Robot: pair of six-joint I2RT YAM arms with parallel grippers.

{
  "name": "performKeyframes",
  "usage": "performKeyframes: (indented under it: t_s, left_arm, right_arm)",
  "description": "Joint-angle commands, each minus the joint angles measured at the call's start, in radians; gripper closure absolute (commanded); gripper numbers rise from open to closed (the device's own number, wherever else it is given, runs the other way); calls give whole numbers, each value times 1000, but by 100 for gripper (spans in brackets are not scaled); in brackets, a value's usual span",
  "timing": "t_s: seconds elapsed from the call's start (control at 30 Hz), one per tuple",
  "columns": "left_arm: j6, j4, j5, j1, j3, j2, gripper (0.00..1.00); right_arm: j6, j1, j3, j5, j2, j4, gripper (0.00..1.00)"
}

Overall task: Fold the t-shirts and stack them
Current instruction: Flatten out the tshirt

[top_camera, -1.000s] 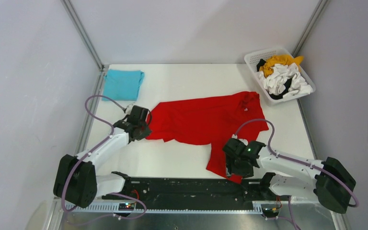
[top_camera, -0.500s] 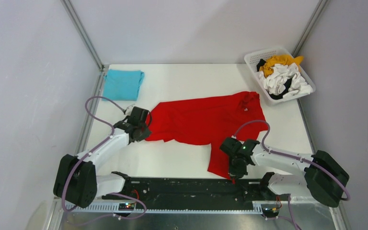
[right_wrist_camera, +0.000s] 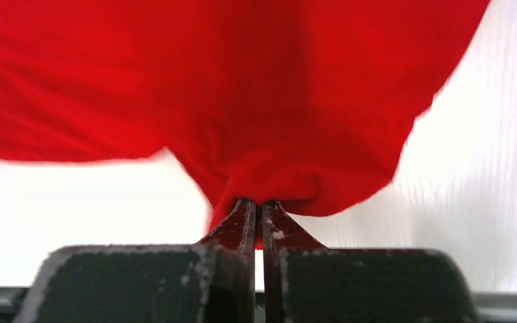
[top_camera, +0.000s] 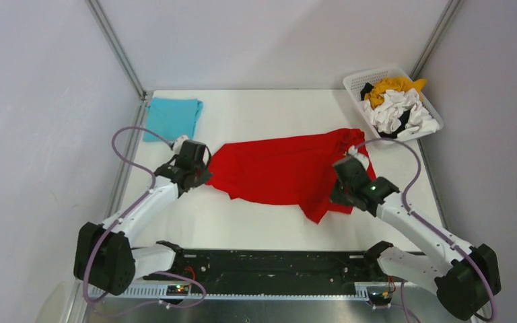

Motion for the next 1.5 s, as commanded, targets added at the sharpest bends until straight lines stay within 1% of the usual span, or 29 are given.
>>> performKeyframes:
  t_s: [0.0,0.03,0.1,0.17,0.23,0.33,0.5,0.57,0.63,0.67,0.7,0.73,0.77,0.83,0.87,0.9,0.97,1.07,1.17,1.23,1.27,1.3,1.33,1.37,1.4,1.43,1.47]
  left_arm:
    - [-6,38,-39,8,148,-51,100]
    - [-3,37,-45,8,184,-73,100]
    - [0,29,-57,8,234,-122,100]
    - [4,20,-61,8,277,-187,100]
    - [5,12,-65,8,311,-284,100]
    - [4,2,-80,8,359,-388,100]
    - [25,-24,-66,7,464,-554,100]
    - [29,-30,-59,8,521,-601,100]
    - [39,-32,-45,8,600,-636,100]
    - [48,-33,-32,8,622,-651,100]
    - [53,-36,-24,8,640,-656,100]
    - [61,-39,-10,8,680,-662,100]
    - [66,-45,-4,8,699,-662,100]
    - [78,-59,22,8,783,-660,100]
    - [82,-63,44,8,801,-655,100]
    - [89,-70,67,8,840,-652,100]
    - [97,-82,80,8,887,-645,100]
    - [110,-93,66,8,931,-631,100]
    - [127,-100,43,8,941,-602,100]
    - [135,-103,12,8,922,-578,100]
    - [137,-103,-21,8,911,-570,100]
    - [138,-103,-42,8,885,-551,100]
    - [142,-102,-90,8,853,-539,100]
    - [145,-102,-116,7,836,-512,100]
    - [149,-102,-169,7,800,-496,100]
    - [152,-100,-194,8,777,-465,100]
    - [158,-99,-234,7,729,-447,100]
  right_arm:
    - [-172,-59,215,159,-39,161,100]
    - [-189,-62,284,181,-47,164,100]
    - [-234,-77,372,259,-79,159,100]
    - [-276,-89,437,284,-136,157,100]
    - [-318,-94,482,287,-228,166,100]
    - [-379,-95,572,256,-300,165,100]
    - [-463,-93,769,94,-333,139,100]
    - [-492,-93,886,42,-315,113,100]
    - [-510,-94,1070,-18,-279,76,100]
    - [-515,-95,1119,-73,-251,68,100]
    - [-525,-95,1207,-105,-236,50,100]
    - [-528,-96,1257,-156,-203,38,100]
    - [-534,-96,1351,-187,-186,11,100]
    - [-543,-100,1467,-253,-143,-19,100]
    - [-549,-103,1496,-286,-121,-25,100]
    - [-551,-106,1551,-299,-112,-33,100]
    - [-556,-110,1609,-318,-88,-46,100]
    - [-572,-117,1630,-315,-69,-41,100]
    - [-595,-119,1608,-258,-64,-17,100]
    - [-623,-118,1579,-213,-60,-4,100]
    - [-631,-118,1536,-203,-59,10,100]
    - [-649,-119,1510,-161,-61,22,100]
    - [-657,-118,1444,-138,-63,52,100]
    - [-679,-119,1411,-81,-63,67,100]
    - [-692,-118,1338,-51,-62,95,100]
    - [-708,-118,1295,27,-62,107,100]
    - [-711,-118,1205,69,-64,133,100]
